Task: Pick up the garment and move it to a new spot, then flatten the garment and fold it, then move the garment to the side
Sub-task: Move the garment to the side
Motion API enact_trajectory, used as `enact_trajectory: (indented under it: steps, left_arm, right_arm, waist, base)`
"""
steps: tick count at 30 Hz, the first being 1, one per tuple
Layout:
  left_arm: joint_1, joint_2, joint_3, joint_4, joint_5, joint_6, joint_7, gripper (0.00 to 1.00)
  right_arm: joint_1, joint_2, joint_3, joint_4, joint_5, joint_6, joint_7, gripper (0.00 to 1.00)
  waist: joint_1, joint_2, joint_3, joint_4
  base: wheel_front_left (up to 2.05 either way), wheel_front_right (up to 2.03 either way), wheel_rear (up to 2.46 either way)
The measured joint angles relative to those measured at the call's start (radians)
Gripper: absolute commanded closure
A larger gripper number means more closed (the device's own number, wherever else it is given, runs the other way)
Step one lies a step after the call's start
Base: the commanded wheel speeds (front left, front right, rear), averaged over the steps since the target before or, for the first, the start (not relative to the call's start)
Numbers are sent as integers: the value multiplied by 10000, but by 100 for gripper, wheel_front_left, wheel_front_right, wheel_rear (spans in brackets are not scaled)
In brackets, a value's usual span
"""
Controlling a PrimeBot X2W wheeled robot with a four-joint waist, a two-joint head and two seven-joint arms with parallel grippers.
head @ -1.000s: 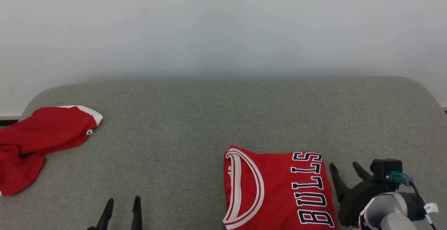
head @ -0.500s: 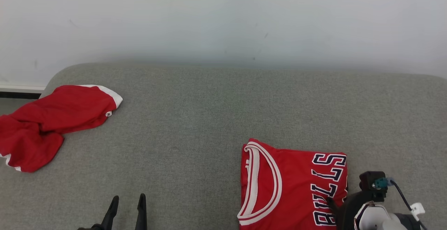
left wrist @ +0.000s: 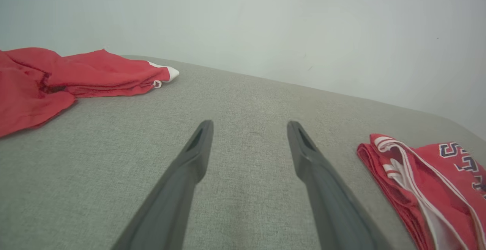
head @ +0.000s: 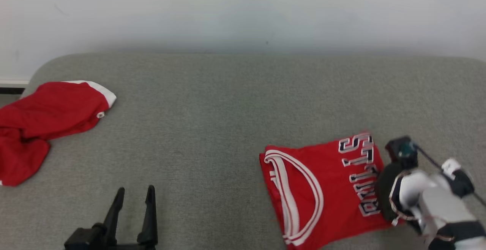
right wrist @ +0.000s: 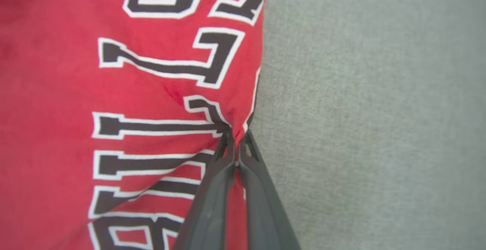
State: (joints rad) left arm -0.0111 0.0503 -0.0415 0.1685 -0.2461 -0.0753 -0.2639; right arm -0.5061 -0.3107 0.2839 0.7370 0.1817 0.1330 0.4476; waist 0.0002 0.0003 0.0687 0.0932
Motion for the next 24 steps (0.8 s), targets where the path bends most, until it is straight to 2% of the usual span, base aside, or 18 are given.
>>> enact_trajectory:
  steps: [7, 11, 16, 24]
  left_arm:
    - [-669, -2, 234, -525, 244, -151, 0, 0]
    - [-1095, -4, 261, -796, 552, -303, 0, 0]
    - [-1729, 29, 311, -1060, 819, -399, 0, 0]
    - [-2362, 347, 59, -1168, 965, -489, 0, 0]
  right_arm:
    - [-1943, -1413, 1605, -679, 305, -8, 174, 100]
    - [-2844, -2165, 1827, -784, 558, -8, 81, 100]
    - [-3671, -2709, 1267, -485, 635, -8, -290, 100]
    - [-3943, -2989, -105, 13, 77, -8, -1055, 100]
  waist:
    - [0, 0, 724, -635]
    - [1, 0, 1215, -1089]
    - [0, 1, 1891, -1703]
    - [0, 0, 2698, -2640]
  base:
    - [0, 0, 0]
    - [0, 0, 0]
    - [0, 0, 0]
    - [0, 0, 0]
